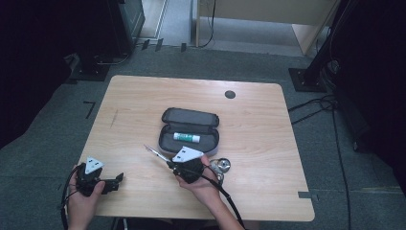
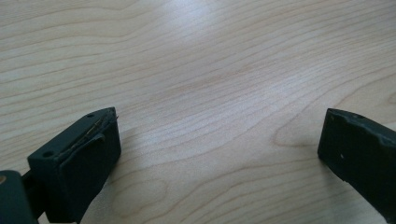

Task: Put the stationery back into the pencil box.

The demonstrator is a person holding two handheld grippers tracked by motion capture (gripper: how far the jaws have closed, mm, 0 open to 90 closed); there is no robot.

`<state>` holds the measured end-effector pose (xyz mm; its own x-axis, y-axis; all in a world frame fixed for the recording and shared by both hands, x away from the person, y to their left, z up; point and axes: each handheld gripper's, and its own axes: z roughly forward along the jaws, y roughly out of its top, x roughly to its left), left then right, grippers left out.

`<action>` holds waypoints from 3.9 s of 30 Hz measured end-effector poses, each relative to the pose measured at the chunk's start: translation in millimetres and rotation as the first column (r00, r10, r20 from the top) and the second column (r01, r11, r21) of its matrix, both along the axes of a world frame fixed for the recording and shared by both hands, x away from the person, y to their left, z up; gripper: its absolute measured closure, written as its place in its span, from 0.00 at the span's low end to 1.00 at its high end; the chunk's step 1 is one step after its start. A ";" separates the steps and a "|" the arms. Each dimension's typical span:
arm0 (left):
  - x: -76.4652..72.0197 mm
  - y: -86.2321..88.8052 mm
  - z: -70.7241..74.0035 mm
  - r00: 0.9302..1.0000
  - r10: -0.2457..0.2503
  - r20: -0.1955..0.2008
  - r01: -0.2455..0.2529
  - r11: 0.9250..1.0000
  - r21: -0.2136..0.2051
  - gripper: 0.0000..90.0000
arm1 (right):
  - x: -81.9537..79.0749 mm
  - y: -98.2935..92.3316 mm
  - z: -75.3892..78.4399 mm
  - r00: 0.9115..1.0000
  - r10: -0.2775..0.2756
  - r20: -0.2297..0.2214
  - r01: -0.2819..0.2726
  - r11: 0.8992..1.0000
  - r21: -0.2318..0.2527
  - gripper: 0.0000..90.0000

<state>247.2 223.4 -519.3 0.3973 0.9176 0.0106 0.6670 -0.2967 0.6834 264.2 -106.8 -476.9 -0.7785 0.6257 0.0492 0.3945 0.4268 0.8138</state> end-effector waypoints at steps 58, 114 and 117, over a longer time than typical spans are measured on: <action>0.0 -0.1 0.0 1.000 0.001 0.000 -0.001 1.000 0.000 0.00 | 90.0 -69.3 2.7 0.977 -0.213 -0.002 0.209 0.963 -0.171 0.85; 7.6 -84.8 18.1 0.996 -0.079 0.030 0.082 0.989 -0.124 0.00 | -13.6 -160.6 -32.3 0.956 -0.268 -0.117 0.278 0.958 0.076 0.09; 6.5 -92.1 15.6 0.994 -0.104 0.039 0.107 0.987 -0.120 0.00 | -11.5 -159.3 -38.0 0.955 -0.266 -0.133 0.275 0.959 0.061 0.12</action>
